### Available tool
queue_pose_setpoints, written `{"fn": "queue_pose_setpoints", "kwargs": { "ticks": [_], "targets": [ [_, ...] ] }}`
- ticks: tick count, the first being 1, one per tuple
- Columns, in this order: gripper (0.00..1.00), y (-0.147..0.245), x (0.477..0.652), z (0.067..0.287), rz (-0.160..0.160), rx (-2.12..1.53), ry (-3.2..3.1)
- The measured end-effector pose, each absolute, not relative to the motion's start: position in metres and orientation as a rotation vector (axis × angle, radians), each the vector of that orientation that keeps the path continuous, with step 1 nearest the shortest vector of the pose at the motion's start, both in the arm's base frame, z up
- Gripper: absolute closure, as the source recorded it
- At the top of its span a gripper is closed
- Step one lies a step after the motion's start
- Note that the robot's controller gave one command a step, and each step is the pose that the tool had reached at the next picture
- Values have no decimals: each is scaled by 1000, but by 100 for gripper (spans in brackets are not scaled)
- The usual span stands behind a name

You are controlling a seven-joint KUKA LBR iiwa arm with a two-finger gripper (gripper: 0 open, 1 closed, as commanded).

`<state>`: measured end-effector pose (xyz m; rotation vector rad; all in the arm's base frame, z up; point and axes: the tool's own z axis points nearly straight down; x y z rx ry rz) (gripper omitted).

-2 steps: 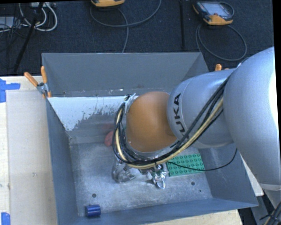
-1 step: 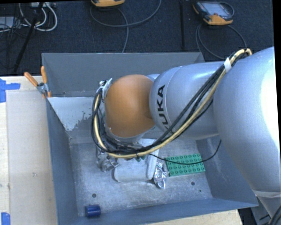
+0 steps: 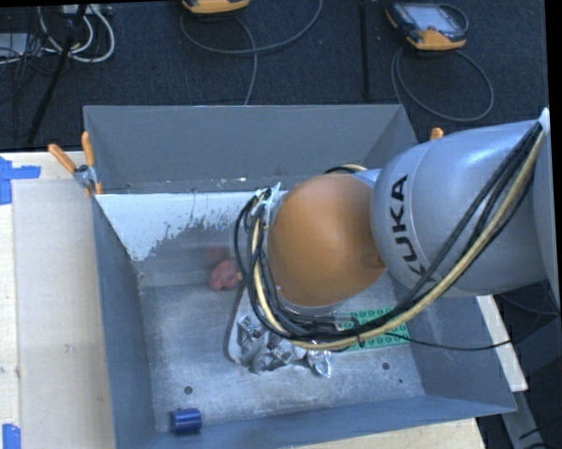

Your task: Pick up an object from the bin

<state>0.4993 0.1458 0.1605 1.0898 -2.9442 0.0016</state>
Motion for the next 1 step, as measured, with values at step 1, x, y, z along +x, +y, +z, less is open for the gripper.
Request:
{"fn": "queue_pose_setpoints", "kwargs": {
  "ticks": [1],
  "targets": [
    [100, 138, 502, 223, 0, 1554, -2734]
  ]
}}
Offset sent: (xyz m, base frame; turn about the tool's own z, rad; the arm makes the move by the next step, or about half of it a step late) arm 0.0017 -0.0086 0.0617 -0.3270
